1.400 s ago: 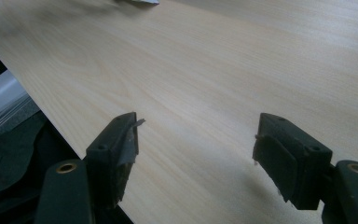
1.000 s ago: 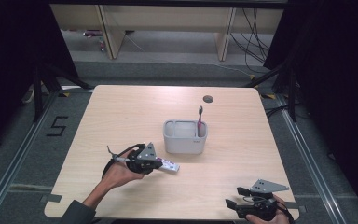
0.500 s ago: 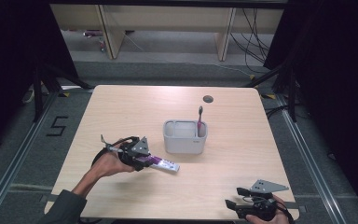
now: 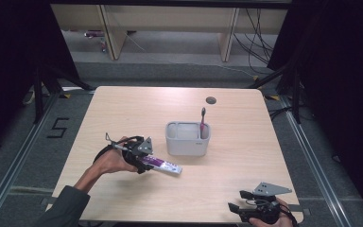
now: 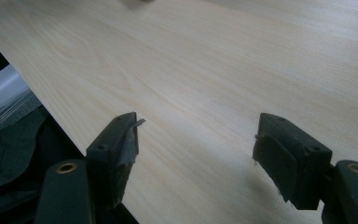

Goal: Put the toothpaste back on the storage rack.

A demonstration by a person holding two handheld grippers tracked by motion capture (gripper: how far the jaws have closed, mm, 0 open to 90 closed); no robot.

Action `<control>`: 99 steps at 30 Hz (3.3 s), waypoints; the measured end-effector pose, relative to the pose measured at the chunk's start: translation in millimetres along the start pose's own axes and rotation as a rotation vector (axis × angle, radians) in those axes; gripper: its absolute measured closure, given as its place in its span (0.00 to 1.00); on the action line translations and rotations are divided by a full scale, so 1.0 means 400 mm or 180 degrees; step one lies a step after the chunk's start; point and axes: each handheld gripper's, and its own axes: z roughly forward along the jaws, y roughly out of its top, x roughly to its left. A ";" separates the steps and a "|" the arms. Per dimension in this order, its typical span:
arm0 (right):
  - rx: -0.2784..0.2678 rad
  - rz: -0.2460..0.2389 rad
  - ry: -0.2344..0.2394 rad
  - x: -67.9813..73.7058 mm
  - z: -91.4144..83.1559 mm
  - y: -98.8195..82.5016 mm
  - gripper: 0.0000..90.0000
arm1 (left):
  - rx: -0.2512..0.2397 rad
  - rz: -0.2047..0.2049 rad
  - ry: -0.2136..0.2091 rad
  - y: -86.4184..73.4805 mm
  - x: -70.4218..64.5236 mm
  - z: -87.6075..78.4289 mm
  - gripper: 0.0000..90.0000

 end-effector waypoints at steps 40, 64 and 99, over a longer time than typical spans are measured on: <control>-0.0013 -0.0107 -0.0065 -0.006 -0.008 -0.003 0.35 | 0.0512 0.0198 -0.0503 0.035 -0.007 0.040 0.63; -0.0005 -0.0118 -0.0068 -0.008 -0.011 -0.006 0.35 | 0.0699 -0.0021 -0.0606 0.069 -0.013 0.073 0.63; -0.0001 -0.0083 -0.0054 -0.009 -0.011 -0.010 0.35 | 0.1102 -0.0007 -0.0632 0.104 -0.075 0.074 0.82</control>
